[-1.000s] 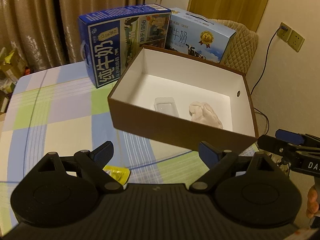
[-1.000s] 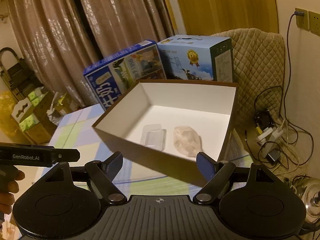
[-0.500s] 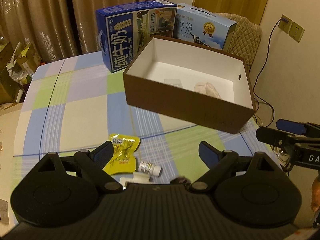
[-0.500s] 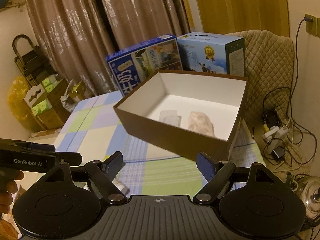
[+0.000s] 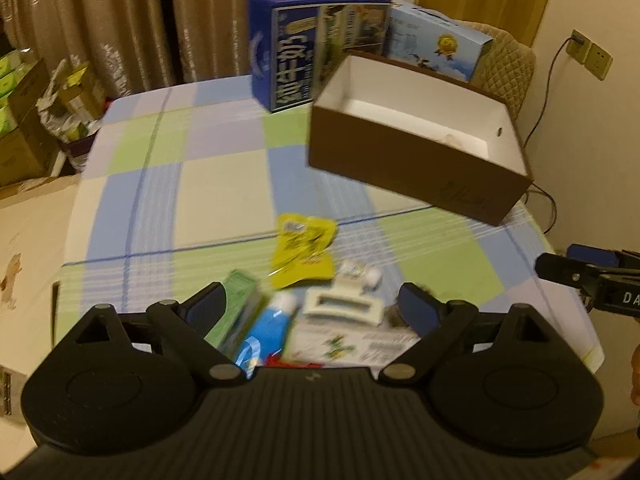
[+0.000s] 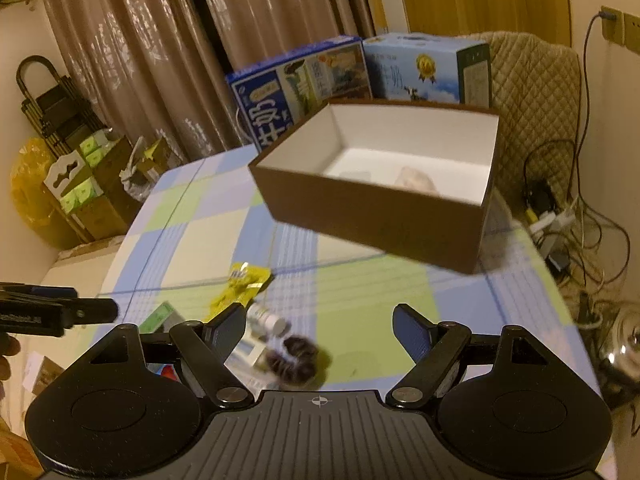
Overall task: Organize objects
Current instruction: 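Withdraw both grippers from the brown box back over the table items, then grasp the green medicine box upright with the left gripper, then grasp the brown scrunchie with the right gripper while the left gripper holds the green box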
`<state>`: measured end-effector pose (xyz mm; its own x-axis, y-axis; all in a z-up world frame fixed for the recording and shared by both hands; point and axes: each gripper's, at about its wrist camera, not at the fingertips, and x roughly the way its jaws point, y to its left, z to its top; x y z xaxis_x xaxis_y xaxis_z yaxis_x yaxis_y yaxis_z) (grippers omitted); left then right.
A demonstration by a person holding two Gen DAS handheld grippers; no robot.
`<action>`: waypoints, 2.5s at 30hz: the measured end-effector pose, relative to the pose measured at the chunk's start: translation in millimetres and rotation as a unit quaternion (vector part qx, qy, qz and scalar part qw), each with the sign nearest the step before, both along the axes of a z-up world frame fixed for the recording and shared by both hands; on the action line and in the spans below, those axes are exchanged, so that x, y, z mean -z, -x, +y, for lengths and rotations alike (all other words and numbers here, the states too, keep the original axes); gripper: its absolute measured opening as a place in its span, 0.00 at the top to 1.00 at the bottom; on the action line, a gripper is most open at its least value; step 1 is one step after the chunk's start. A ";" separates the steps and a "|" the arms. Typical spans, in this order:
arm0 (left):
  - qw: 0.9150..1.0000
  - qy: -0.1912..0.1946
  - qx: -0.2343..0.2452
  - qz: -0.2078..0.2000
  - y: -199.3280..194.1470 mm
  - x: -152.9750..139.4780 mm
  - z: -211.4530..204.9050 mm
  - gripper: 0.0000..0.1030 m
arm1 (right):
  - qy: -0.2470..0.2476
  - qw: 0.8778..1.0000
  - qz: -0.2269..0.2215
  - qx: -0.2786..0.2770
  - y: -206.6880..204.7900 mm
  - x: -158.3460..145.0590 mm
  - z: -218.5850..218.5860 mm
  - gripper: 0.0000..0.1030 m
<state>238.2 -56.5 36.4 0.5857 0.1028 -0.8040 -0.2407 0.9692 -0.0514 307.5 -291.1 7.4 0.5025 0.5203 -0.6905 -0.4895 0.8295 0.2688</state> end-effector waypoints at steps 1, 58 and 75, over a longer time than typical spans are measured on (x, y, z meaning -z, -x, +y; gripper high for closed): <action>1.000 -0.001 -0.004 0.002 7.0 0.6 6.3 0.11 | 0.002 1.000 0.003 0.001 4.8 1.7 2.4 0.24; 0.986 -0.041 0.135 0.092 -36.9 140.7 90.6 0.75 | 0.040 0.985 0.090 0.143 60.0 74.5 24.8 0.24; 0.994 -0.014 0.005 0.106 6.9 136.5 156.5 0.75 | 0.071 0.994 0.087 0.002 -21.0 118.9 78.9 0.25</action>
